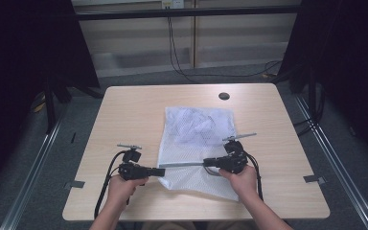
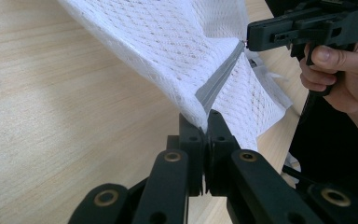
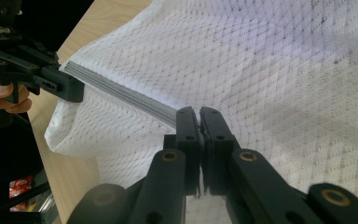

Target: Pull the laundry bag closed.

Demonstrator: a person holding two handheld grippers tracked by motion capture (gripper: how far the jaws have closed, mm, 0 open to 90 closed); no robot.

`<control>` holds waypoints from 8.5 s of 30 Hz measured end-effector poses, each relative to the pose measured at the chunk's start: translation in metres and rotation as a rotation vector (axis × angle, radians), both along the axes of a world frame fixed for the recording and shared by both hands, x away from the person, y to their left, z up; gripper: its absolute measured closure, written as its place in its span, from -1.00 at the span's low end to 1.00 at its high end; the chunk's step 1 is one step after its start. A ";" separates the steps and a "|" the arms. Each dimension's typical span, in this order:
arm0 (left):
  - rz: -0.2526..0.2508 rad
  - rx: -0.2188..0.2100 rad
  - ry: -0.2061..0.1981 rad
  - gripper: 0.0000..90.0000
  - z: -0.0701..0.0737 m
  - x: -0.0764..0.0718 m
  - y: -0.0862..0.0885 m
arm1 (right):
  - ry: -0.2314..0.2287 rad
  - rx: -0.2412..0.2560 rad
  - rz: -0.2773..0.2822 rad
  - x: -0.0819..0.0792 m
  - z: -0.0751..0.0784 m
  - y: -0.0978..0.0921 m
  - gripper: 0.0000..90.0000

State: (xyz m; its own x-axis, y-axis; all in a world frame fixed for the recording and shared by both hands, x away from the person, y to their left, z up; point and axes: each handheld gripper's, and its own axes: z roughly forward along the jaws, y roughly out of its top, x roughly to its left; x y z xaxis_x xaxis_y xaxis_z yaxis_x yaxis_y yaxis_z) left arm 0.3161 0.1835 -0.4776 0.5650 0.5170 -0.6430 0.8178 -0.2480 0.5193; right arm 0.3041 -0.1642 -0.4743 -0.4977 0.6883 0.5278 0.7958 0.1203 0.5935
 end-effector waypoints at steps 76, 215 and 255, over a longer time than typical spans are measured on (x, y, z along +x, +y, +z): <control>0.002 -0.018 0.026 0.96 0.000 0.000 0.000 | -0.001 0.007 -0.025 -0.005 0.001 -0.025 0.93; 0.004 0.006 0.022 0.96 -0.001 -0.002 0.002 | -0.010 -0.035 -0.140 -0.026 -0.001 -0.103 0.92; 0.053 0.232 -0.305 -0.66 0.017 -0.002 0.013 | -0.158 -0.213 -0.196 -0.037 0.015 -0.119 -0.43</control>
State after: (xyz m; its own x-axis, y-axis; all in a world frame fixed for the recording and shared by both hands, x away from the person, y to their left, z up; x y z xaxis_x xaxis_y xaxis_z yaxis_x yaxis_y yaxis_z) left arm 0.3138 0.1961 -0.4611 0.6807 0.6628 -0.3120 0.6495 -0.3492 0.6754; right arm 0.2673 -0.2834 -0.4593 -0.4088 0.8657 0.2890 0.7164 0.1081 0.6893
